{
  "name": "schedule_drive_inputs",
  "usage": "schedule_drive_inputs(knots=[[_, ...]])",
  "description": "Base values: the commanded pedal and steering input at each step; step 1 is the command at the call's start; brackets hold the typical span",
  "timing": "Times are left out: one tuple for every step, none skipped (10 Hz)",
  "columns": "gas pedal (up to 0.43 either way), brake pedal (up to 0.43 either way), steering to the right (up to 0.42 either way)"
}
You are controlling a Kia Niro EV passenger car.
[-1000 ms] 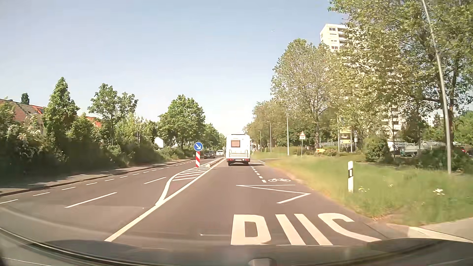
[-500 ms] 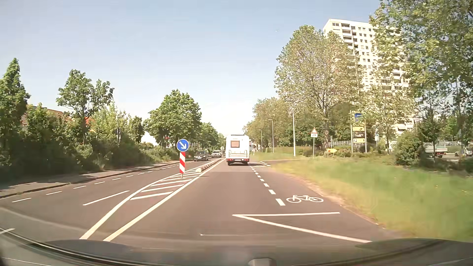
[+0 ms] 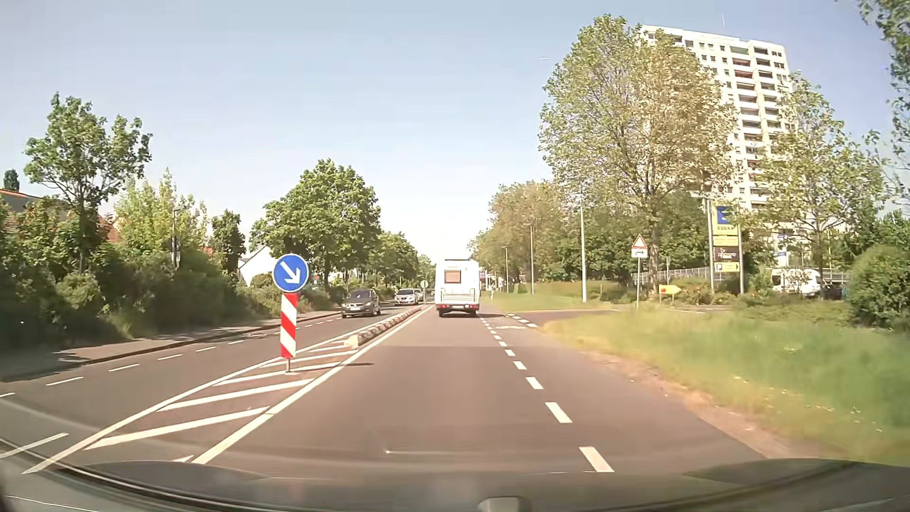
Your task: Follow the waypoints while adhering to traffic rules and regulations
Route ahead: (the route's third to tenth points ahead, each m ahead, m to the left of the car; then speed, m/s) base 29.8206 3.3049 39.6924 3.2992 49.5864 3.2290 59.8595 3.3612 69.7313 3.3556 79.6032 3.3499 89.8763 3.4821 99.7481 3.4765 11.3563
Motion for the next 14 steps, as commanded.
schedule_drive_inputs(knots=[[0.13, 0.0, -0.003], [0.13, 0.0, -0.003], [0.13, 0.0, -0.003], [0.138, 0.0, -0.003], [0.15, 0.0, -0.003], [0.15, 0.0, -0.003], [0.15, 0.0, -0.003], [0.157, 0.0, -0.003], [0.157, 0.0, -0.003], [0.157, 0.0, -0.003], [0.157, 0.0, -0.003], [0.157, 0.0, -0.003], [0.157, 0.0, -0.003], [0.157, 0.0, -0.003]])
